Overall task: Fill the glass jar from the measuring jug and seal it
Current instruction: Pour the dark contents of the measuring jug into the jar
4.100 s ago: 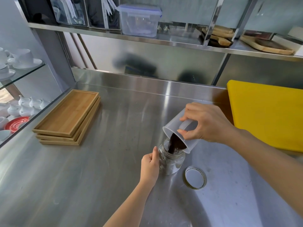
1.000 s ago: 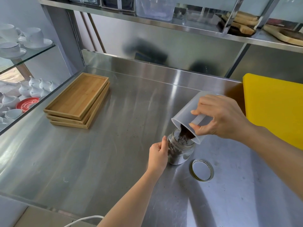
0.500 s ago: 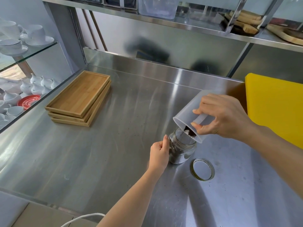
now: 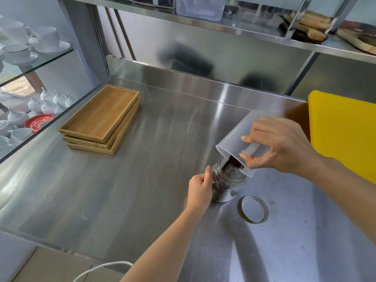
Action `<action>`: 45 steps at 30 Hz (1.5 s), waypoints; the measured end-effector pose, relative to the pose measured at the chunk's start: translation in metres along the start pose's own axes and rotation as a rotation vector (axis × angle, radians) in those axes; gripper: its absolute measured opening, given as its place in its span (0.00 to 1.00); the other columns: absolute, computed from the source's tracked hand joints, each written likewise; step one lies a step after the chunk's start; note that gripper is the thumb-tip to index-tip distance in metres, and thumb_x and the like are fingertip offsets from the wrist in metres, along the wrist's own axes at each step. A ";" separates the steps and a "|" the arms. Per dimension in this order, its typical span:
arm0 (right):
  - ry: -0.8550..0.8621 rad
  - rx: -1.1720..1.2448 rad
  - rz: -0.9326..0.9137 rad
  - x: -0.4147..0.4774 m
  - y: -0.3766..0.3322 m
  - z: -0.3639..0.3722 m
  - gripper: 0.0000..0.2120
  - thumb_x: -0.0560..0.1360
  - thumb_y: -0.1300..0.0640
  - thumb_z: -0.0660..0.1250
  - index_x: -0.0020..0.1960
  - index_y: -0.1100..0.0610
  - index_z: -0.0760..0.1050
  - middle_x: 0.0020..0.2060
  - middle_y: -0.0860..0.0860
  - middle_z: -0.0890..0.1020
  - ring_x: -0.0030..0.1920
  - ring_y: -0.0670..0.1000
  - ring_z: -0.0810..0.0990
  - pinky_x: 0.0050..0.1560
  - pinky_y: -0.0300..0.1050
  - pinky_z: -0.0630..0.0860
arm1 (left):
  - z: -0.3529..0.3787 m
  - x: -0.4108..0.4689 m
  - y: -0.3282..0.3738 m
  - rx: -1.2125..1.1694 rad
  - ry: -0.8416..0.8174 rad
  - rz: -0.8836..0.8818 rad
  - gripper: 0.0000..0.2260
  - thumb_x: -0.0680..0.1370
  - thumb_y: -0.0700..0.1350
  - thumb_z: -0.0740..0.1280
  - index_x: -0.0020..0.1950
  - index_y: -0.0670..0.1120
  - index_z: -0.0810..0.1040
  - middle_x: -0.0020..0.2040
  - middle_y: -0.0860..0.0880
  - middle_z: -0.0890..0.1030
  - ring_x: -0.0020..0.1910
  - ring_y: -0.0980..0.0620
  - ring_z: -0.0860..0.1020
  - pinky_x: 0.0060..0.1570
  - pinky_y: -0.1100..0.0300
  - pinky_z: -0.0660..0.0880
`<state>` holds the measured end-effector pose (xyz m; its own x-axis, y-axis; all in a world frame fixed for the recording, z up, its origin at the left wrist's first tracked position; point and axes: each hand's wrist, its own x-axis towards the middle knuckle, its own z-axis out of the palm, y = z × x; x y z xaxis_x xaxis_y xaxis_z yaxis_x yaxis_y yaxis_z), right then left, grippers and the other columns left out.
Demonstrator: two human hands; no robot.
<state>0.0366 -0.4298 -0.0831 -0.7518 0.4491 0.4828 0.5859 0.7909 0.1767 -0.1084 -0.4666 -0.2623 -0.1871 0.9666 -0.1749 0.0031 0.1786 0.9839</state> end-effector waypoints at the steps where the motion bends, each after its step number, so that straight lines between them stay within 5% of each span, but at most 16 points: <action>1: 0.002 -0.001 0.001 0.000 0.000 0.000 0.16 0.67 0.48 0.65 0.36 0.62 0.79 0.28 0.57 0.77 0.29 0.57 0.74 0.24 0.44 0.69 | 0.000 0.000 0.000 -0.001 0.002 -0.001 0.23 0.73 0.59 0.56 0.24 0.51 0.52 0.23 0.53 0.55 0.26 0.52 0.53 0.32 0.54 0.51; 10: -0.015 -0.063 -0.036 0.000 0.001 -0.007 0.14 0.65 0.50 0.71 0.38 0.62 0.79 0.31 0.57 0.79 0.30 0.56 0.75 0.33 0.38 0.63 | 0.000 0.001 0.000 0.002 -0.009 -0.014 0.24 0.73 0.59 0.56 0.23 0.51 0.52 0.22 0.55 0.55 0.26 0.52 0.53 0.32 0.54 0.50; 16: -0.025 -0.028 -0.035 -0.003 -0.004 0.000 0.15 0.68 0.49 0.65 0.37 0.61 0.79 0.28 0.57 0.77 0.28 0.57 0.74 0.26 0.45 0.70 | 0.000 0.000 0.000 0.001 -0.015 -0.012 0.24 0.75 0.57 0.56 0.22 0.51 0.52 0.21 0.56 0.55 0.25 0.53 0.53 0.31 0.54 0.51; 23: -0.011 -0.049 -0.032 -0.001 -0.002 -0.004 0.13 0.65 0.50 0.70 0.38 0.61 0.79 0.29 0.56 0.78 0.33 0.53 0.71 0.30 0.39 0.62 | -0.001 -0.001 0.001 0.005 -0.010 0.004 0.24 0.76 0.56 0.57 0.23 0.51 0.51 0.22 0.55 0.54 0.25 0.54 0.53 0.31 0.55 0.50; 38: -0.037 -0.101 -0.090 -0.007 -0.005 -0.005 0.14 0.63 0.51 0.73 0.39 0.61 0.79 0.32 0.57 0.79 0.31 0.55 0.75 0.34 0.39 0.62 | -0.001 0.000 0.000 0.011 -0.012 0.009 0.24 0.78 0.54 0.57 0.25 0.50 0.52 0.24 0.52 0.55 0.26 0.53 0.53 0.31 0.55 0.51; 45: -0.030 -0.106 -0.104 -0.008 -0.001 -0.006 0.15 0.63 0.51 0.73 0.41 0.62 0.79 0.33 0.58 0.80 0.38 0.51 0.68 0.37 0.39 0.62 | -0.001 0.000 0.000 0.022 -0.012 0.010 0.23 0.77 0.56 0.57 0.26 0.50 0.52 0.24 0.51 0.55 0.26 0.53 0.53 0.32 0.54 0.51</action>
<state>0.0436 -0.4366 -0.0820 -0.8180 0.3804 0.4315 0.5316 0.7863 0.3147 -0.1096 -0.4670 -0.2624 -0.1751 0.9705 -0.1660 0.0266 0.1732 0.9845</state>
